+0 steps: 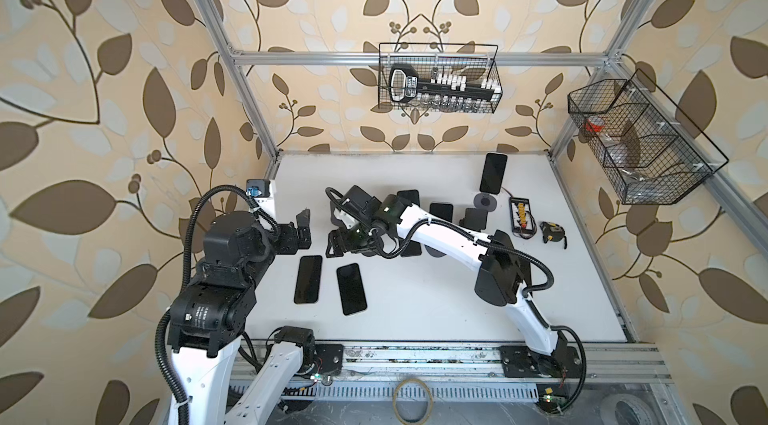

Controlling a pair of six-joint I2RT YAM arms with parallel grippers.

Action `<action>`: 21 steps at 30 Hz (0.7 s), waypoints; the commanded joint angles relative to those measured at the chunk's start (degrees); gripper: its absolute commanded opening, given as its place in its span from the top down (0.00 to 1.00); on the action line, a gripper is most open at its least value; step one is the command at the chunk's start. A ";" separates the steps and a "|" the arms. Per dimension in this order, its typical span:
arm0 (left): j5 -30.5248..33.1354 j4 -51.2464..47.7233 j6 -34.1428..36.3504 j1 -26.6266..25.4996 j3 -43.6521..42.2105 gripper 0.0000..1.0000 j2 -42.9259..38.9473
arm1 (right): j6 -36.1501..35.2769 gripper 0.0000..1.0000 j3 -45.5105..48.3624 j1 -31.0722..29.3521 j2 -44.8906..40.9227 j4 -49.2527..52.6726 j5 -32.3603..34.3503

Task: Remove the phone from the phone stand

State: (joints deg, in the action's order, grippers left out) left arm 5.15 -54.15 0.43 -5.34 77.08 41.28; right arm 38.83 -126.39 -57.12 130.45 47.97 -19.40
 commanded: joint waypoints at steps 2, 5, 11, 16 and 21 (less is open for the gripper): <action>1.43 1.91 -4.15 -0.54 2.93 0.01 1.17 | -5.26 0.19 2.70 0.82 -6.02 -0.86 0.51; 1.54 3.05 -7.08 -0.54 2.49 0.01 1.31 | -7.38 0.19 4.69 2.11 -9.34 -0.81 1.78; -2.01 5.11 -12.39 -0.54 1.29 0.05 3.42 | -10.13 0.20 9.69 5.54 -16.63 -1.36 2.82; -6.01 7.90 -17.23 -0.59 0.77 0.08 7.25 | -11.21 0.20 15.50 8.73 -23.09 -3.27 4.39; -8.76 10.33 -21.50 -0.70 3.31 0.12 13.56 | -11.86 0.19 21.46 12.42 -29.80 -4.64 7.95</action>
State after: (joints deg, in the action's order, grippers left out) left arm -0.16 -47.64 -16.27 -5.34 78.15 51.31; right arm 28.80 -108.22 -46.57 104.99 44.99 -14.96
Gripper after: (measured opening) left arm 0.895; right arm 0.803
